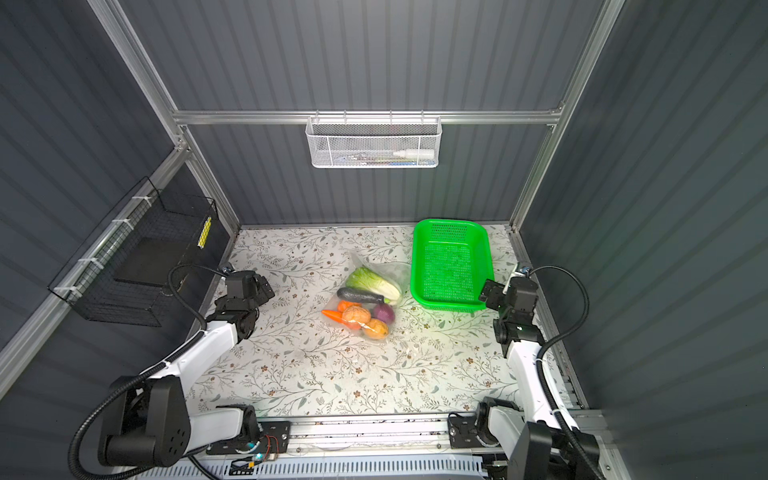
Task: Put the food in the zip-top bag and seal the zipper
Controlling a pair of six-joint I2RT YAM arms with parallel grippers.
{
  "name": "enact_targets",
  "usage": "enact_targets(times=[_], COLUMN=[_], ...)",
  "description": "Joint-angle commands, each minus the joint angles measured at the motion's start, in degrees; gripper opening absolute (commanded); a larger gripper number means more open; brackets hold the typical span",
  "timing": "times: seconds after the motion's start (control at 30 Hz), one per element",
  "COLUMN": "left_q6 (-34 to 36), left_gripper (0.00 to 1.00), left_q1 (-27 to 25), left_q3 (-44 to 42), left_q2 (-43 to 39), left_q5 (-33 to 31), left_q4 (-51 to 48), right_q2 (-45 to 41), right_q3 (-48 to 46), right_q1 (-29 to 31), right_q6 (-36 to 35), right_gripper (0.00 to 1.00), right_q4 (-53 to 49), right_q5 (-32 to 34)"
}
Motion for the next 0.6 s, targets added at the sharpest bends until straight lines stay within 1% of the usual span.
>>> enact_targets(times=[0.0,0.07,0.2,0.37,0.5,0.57], left_q6=[0.89,0.85,3.05,6.43,10.08,11.60], left_gripper=[1.00,0.99,0.99,0.99,0.99,0.99], left_q1=[0.03,0.04,0.01,0.00,-0.03,-0.04], left_q3=[-2.29,-3.93,-7.29,-10.59,-13.32,-15.21], left_q2=[2.51,3.75,5.29,6.57,8.52,9.91], left_q5=[-3.21,-4.19,-5.04,-3.47,-0.84,0.68], left_q4=[5.53,8.48,14.34,22.34,31.51,37.01], right_q2=[2.67,5.06,10.04,16.30,19.62,21.34], right_q3=[-3.62,-5.20,-9.40,-9.99,-6.31,-7.82], right_q1=[-0.83,-0.83,-0.74,-0.39,1.50,4.53], right_q6=[2.30,2.37,1.54,1.52,0.05,-2.86], right_gripper=[0.99,0.99,0.99,0.99,0.99,0.99], right_q4=[11.07,14.96,25.48,34.74,32.92,38.61], right_q5=[-2.35,-3.74,-7.04,-9.54,-12.53,-12.22])
